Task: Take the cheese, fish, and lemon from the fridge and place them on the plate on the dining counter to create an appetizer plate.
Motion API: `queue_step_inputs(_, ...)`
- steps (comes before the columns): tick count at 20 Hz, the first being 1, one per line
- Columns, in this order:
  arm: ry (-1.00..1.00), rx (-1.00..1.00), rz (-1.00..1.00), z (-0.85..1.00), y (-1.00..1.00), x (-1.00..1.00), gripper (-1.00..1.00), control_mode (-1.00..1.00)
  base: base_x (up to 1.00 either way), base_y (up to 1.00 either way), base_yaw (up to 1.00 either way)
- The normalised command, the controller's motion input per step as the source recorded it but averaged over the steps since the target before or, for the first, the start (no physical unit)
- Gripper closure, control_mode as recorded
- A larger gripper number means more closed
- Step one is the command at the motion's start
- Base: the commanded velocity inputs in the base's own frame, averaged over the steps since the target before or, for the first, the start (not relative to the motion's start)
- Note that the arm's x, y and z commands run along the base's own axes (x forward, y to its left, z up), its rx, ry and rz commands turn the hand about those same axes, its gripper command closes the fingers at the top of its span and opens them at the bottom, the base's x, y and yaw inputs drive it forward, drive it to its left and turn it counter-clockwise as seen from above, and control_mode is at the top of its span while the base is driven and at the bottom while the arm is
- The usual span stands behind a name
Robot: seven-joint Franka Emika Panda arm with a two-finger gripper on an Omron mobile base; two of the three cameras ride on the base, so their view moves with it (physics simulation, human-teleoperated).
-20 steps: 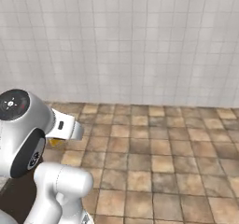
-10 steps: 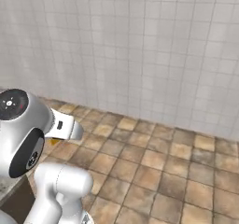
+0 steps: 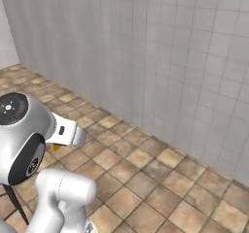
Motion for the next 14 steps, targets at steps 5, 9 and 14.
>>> queue_step_inputs(5,0.00,0.00,0.00,0.00,0.00,0.00,1.00,1.00,1.00,-0.37,0.65)
queue_step_inputs(9,0.00,0.00,0.00,0.00,0.00,0.00,1.00,1.00,1.00,-0.34,0.65)
queue_step_inputs(14,0.00,0.00,0.00,0.00,0.00,0.00,1.00,1.00,1.00,-0.18,0.64)
